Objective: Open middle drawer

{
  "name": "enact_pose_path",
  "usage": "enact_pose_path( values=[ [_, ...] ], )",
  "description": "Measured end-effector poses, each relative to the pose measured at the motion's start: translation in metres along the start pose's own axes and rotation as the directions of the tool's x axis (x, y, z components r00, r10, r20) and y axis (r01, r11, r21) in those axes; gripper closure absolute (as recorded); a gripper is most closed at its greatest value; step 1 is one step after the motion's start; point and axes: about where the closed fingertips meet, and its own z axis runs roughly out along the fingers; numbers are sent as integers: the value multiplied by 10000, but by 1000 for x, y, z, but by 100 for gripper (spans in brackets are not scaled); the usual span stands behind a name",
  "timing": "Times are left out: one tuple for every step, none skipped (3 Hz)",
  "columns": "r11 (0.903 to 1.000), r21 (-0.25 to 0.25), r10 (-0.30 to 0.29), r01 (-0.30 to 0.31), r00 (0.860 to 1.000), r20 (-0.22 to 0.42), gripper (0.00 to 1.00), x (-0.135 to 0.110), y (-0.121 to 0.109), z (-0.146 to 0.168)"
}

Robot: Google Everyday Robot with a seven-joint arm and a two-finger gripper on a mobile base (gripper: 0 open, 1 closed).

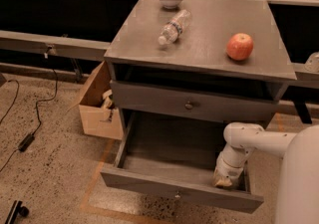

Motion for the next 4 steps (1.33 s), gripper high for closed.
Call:
enact_pose_path(
  values=[
    [10000, 1, 0, 0, 10000, 1, 100, 0, -1, 0],
    [10000, 2, 0, 0, 10000, 1, 100, 0, -1, 0],
    [10000, 4, 0, 0, 10000, 2, 100, 0, -1, 0],
    [9989, 470, -49, 42, 9999, 141, 100, -3, 1, -7]
  ],
)
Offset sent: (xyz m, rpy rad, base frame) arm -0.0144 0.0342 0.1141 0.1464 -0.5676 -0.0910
